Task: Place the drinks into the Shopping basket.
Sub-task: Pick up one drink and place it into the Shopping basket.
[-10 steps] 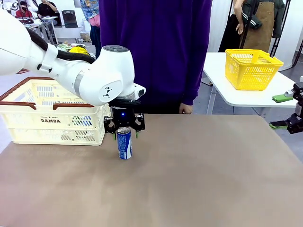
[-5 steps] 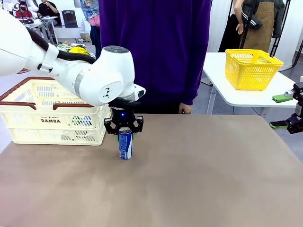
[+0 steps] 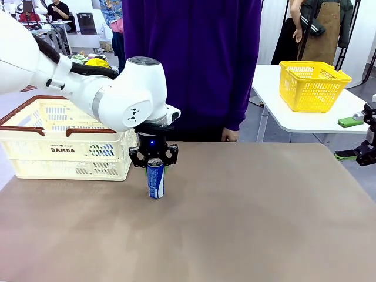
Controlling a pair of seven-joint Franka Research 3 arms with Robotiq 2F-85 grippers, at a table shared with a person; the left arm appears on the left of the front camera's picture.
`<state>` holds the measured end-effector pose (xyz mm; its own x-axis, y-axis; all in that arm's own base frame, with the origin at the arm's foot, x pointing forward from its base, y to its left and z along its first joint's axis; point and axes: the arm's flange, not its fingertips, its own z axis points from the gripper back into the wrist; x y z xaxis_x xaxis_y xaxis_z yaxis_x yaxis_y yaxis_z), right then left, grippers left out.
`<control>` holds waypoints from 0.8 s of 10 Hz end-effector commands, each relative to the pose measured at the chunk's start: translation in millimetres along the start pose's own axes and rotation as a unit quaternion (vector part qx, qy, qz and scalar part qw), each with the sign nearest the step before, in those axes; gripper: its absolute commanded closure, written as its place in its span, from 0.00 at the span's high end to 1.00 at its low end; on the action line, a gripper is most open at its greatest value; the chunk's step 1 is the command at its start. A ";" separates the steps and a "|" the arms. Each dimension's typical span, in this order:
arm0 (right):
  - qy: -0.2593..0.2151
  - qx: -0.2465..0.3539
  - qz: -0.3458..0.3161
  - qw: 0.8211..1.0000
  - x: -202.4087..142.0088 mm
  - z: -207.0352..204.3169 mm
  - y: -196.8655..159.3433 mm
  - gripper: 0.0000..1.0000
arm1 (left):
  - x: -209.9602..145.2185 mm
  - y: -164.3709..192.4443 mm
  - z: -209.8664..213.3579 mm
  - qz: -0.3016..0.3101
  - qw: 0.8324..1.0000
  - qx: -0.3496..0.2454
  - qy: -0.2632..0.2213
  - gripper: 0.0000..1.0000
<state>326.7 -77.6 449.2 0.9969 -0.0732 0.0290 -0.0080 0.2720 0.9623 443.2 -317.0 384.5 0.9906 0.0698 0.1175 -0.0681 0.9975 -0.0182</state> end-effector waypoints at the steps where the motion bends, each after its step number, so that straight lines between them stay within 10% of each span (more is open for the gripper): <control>1: -0.001 0.006 -0.005 1.000 0.2 -0.1 3.4 1.00 | -3.1 8.3 29.8 -0.022 0.998 -0.019 0.056 0.00; 8: -0.001 0.006 -0.005 1.000 0.2 -0.1 3.4 1.00 | -20.2 32.5 173.7 -0.071 0.992 -0.065 -0.079 0.00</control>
<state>326.8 -77.6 449.1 0.9969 -0.0731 0.0286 -0.0076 0.2720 0.9623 405.2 -294.9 564.7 0.9742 -0.0408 0.2222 0.0669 0.9916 -0.1111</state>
